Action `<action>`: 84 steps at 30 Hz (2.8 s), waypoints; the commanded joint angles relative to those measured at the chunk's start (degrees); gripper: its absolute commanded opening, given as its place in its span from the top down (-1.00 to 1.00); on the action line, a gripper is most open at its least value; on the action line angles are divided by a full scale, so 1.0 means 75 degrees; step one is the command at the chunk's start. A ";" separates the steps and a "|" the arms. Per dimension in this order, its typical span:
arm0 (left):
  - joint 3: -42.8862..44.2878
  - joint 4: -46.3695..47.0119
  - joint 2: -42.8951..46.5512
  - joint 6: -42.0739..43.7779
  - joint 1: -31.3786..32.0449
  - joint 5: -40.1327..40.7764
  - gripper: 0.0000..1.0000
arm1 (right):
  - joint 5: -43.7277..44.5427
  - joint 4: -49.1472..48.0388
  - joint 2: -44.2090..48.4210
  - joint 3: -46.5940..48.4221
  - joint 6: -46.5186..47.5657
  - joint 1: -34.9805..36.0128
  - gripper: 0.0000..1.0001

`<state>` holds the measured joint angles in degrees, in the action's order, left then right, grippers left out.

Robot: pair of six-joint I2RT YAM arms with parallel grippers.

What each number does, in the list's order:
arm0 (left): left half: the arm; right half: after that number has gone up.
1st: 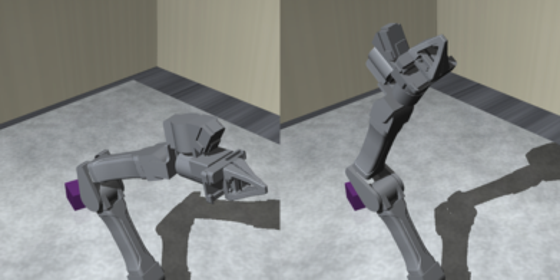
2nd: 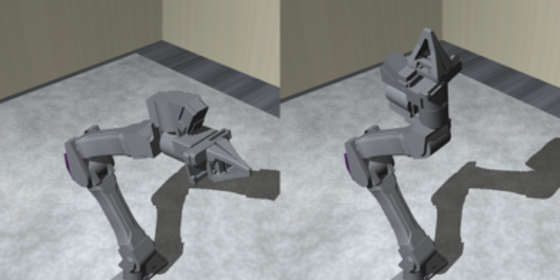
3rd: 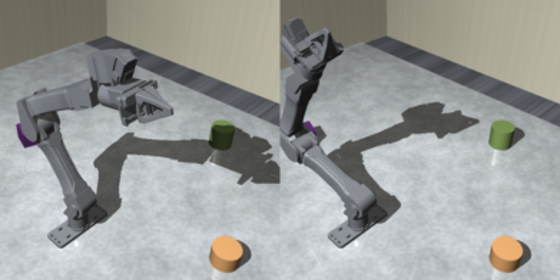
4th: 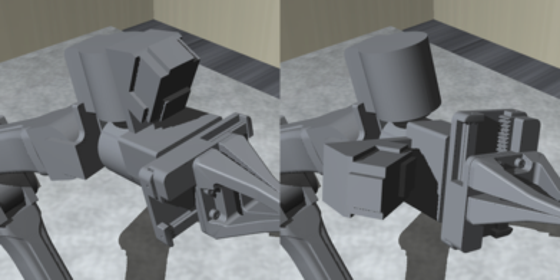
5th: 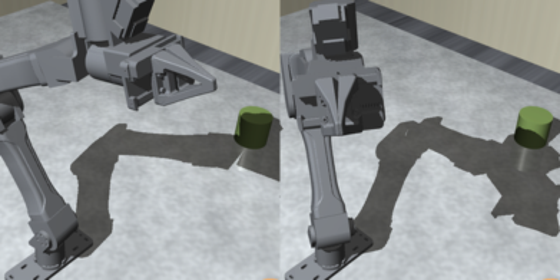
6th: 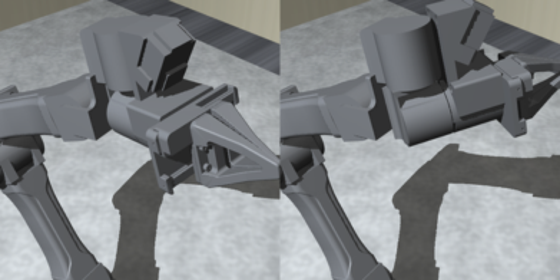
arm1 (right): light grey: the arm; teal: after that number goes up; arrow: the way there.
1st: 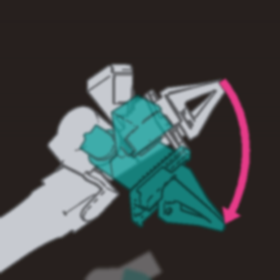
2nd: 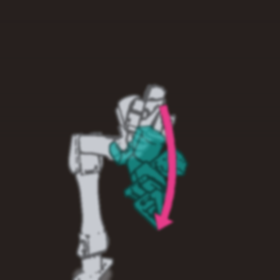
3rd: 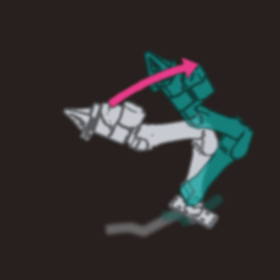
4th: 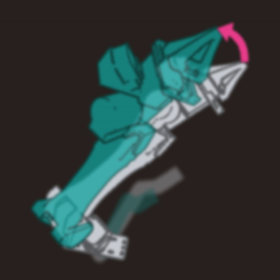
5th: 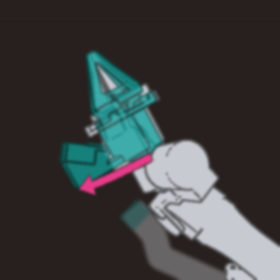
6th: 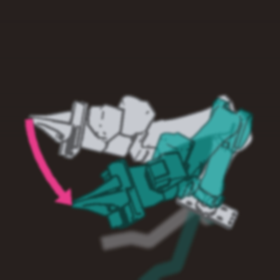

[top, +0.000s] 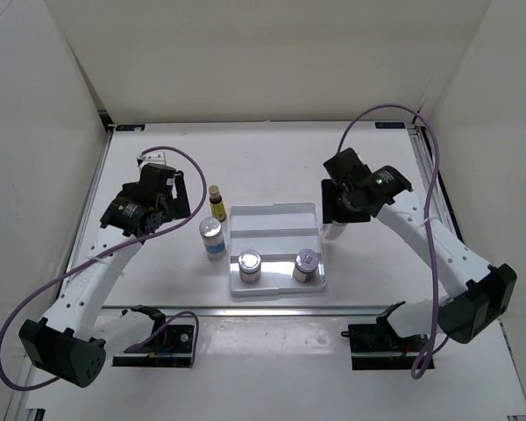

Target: Organize the condiment bottles

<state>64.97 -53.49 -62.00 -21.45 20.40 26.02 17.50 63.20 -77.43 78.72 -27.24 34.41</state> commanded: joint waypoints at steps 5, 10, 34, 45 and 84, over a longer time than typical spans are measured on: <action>-0.0061 0.0125 0.0169 -0.0011 -0.0037 -0.0071 -1.00 | 0.0222 -0.0434 -0.0445 0.0917 -0.0164 0.1025 0.45; -0.0061 0.0125 0.0169 -0.0011 -0.0037 -0.0071 -1.00 | -0.0035 -0.0984 -0.1100 0.0918 -0.0164 0.1189 0.45; -0.0061 0.0125 0.0098 -0.0011 -0.0037 -0.0071 -1.00 | -0.0587 -0.1584 -0.1571 -0.0125 -0.0422 0.1271 0.46; -0.0061 0.0125 0.0098 -0.0011 -0.0037 -0.0071 -1.00 | -0.0352 -0.1020 -0.0762 -0.0125 -0.0715 0.1739 0.46; -0.0307 0.0711 -0.0054 0.0470 -0.0037 -0.2517 -1.00 | 0.1170 0.1111 0.1580 0.0732 -0.0352 0.1388 -1.00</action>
<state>63.13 -50.57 -64.29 -19.16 20.29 16.80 20.67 65.23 -67.99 84.14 -31.27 45.06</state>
